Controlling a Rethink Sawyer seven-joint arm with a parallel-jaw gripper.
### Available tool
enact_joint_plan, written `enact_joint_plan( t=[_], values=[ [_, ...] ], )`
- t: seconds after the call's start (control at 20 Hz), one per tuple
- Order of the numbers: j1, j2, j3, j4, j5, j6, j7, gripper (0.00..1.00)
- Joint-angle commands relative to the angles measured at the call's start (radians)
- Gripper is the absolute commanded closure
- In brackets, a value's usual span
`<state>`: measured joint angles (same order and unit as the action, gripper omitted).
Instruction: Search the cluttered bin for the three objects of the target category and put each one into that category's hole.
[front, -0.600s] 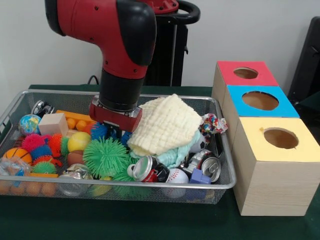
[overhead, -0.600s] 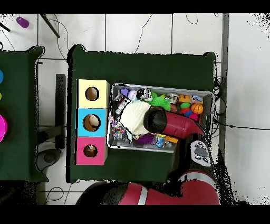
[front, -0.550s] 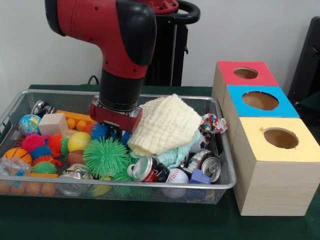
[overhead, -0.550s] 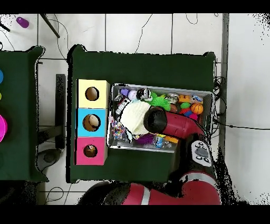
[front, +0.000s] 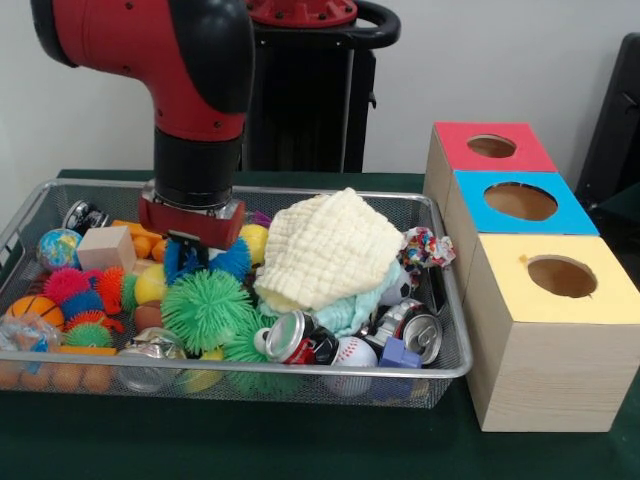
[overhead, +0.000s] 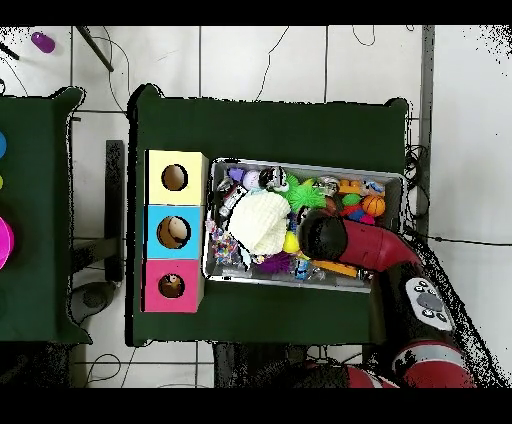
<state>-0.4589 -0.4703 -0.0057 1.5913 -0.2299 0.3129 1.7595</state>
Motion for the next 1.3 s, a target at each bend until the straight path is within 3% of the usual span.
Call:
enact_joint_plan(
  t=[0.05, 0.45, 0.7, 0.75, 0.85, 0.9, 1.05, 1.3],
  values=[
    [-0.051, 0.033, 0.163, -0.028, -0.100, 0.138, -0.174, 1.00],
    [-0.122, 0.105, 0.259, -0.141, -0.156, 0.221, -0.263, 1.00],
    [-0.142, 0.108, 0.285, -0.150, -0.192, 0.235, -0.249, 1.00],
    [-0.143, 0.097, 0.287, -0.140, -0.196, 0.244, -0.241, 1.00],
    [-0.133, 0.026, 0.276, -0.106, -0.189, 0.308, -0.220, 1.00],
    [-0.121, -0.043, 0.265, -0.069, -0.177, 0.359, -0.205, 1.00],
    [-0.103, -0.136, 0.257, -0.026, -0.171, 0.410, -0.190, 1.00],
    [-0.072, -0.248, 0.239, 0.039, -0.146, 0.473, -0.135, 1.00]
  ],
)
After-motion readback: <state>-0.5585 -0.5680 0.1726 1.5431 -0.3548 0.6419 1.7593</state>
